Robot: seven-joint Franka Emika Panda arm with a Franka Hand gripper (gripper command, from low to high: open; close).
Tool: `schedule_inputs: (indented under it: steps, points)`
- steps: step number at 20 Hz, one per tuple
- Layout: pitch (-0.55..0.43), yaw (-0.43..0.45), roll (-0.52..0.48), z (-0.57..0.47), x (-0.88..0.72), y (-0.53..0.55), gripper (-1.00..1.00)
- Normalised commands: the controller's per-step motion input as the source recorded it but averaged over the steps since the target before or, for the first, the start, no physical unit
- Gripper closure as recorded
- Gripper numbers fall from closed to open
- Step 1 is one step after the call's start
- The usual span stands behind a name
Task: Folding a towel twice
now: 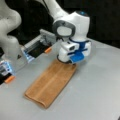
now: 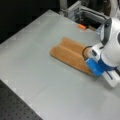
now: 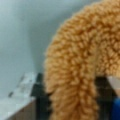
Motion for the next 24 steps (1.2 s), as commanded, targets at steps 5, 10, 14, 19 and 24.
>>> schedule_inputs:
  steps: [5,10,14,19,24]
  points:
    - [0.128,0.204,0.115,0.12,-0.04,-0.30,1.00]
    - [0.193,0.206,0.262,0.05,-0.08,-0.25,1.00]
    - [0.170,0.077,0.228,0.15,-0.07,-0.35,1.00]
    - [0.162,-0.023,0.092,0.20,-0.05,-0.33,1.00]
    - [0.152,0.007,0.034,0.23,0.03,-0.35,1.00]
